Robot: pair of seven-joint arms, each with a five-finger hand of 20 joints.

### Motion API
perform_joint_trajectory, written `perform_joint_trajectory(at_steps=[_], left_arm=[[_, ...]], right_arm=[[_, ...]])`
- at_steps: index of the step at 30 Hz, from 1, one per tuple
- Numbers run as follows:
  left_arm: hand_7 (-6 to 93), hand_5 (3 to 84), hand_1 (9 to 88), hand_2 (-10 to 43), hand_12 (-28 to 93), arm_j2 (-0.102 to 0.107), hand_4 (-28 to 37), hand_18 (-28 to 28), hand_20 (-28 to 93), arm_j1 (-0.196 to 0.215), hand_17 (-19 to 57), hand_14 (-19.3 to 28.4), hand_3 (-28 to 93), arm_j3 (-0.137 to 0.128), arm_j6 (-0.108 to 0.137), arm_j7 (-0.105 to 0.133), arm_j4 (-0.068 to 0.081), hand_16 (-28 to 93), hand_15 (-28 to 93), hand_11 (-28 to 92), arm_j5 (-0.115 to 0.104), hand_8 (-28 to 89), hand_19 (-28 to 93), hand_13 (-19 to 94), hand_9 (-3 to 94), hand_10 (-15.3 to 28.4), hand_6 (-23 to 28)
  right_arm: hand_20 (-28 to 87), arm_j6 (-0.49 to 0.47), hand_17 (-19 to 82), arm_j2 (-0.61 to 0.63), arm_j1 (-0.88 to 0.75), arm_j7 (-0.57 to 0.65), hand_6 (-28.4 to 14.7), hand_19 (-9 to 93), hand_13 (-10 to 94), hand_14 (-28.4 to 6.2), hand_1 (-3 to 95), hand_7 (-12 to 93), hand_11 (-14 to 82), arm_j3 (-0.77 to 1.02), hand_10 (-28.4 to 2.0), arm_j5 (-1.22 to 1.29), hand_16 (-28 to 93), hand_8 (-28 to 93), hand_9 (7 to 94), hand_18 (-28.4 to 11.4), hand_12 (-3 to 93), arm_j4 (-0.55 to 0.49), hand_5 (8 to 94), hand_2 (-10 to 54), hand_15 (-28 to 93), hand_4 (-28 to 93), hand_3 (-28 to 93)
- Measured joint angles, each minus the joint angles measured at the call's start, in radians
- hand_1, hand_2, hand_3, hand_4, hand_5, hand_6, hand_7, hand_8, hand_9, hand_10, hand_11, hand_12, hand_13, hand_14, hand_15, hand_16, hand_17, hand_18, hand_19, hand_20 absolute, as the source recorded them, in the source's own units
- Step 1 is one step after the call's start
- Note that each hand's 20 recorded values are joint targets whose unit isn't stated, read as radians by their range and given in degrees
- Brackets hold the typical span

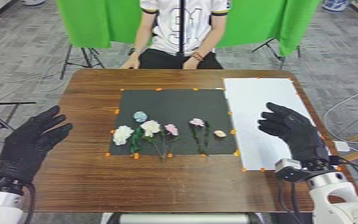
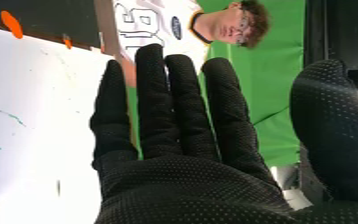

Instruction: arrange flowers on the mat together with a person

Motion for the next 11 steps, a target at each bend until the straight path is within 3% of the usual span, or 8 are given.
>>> perform_joint_trajectory(at_steps=[11], left_arm=[[13.8,39.7,25.7,0.7,14,0.007,-25.8,23.4,13,-0.003,-6.6,17.0,71,-0.006,-0.002,-0.006,0.001,1,36,21,0.001,-8,48,28,33.0,14.0,5.7]], right_arm=[[34,0.001,12,0.002,-0.008,-0.004,-3.7,50,40,-12.1,20.4,19,13.5,0.001,-14.3,-0.002,28,-9,46.6,-20.5,22.0,-0.002,43.9,2.2,30,-22,87]])
